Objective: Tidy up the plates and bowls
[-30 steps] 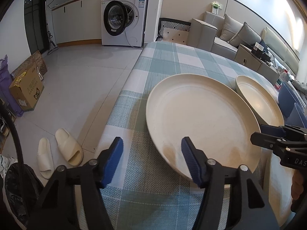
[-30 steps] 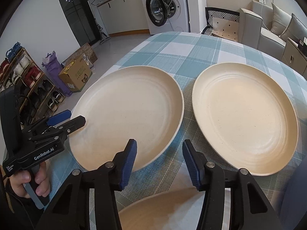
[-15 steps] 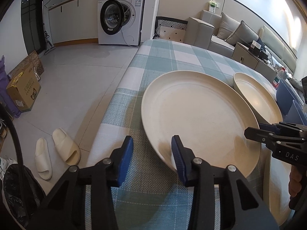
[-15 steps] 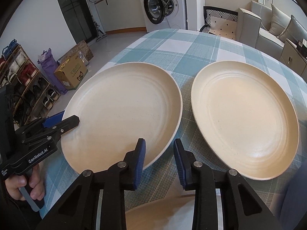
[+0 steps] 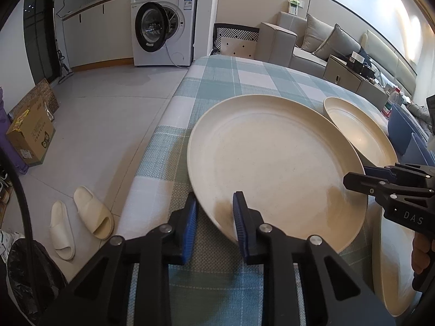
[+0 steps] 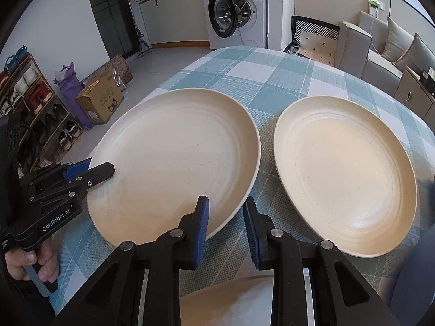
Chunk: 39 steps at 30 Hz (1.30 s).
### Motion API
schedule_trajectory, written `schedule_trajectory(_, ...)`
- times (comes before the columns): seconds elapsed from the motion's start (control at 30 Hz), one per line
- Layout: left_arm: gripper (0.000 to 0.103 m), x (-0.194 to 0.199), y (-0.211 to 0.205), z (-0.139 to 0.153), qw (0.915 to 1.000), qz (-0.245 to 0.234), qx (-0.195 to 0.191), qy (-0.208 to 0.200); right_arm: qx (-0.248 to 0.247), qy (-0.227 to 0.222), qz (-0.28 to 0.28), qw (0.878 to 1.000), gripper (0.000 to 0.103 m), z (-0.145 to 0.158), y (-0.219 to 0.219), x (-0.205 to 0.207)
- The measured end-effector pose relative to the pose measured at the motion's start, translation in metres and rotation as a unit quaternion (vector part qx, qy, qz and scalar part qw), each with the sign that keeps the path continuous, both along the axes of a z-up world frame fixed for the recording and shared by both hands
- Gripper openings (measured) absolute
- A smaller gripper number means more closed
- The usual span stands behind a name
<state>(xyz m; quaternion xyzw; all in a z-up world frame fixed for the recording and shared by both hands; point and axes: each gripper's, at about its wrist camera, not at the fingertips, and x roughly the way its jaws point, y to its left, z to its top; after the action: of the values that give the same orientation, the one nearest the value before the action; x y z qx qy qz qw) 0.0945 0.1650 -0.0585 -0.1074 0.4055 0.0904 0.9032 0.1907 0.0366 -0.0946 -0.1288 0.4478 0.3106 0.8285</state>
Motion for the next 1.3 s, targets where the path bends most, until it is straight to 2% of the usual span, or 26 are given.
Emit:
schedule_trajectory(0.33,0.024,-0.004,-0.001,0.005,1.0000,0.005,0.006,-0.006,0.000,-0.011,0.005,1.000,0.027,0.004,0.001,-0.006)
schedule_trajectory(0.77,0.024,-0.018,-0.004,0.023,0.9996,0.005,0.008,-0.025,0.013,-0.025,0.006,1.000,0.027,0.023,-0.006,-0.017)
schedule_trajectory(1.3,0.024,-0.028,-0.018,0.043,0.9988,-0.018,0.021,-0.040,0.024,-0.040,-0.005,0.999,0.027,0.047,-0.028,-0.033)
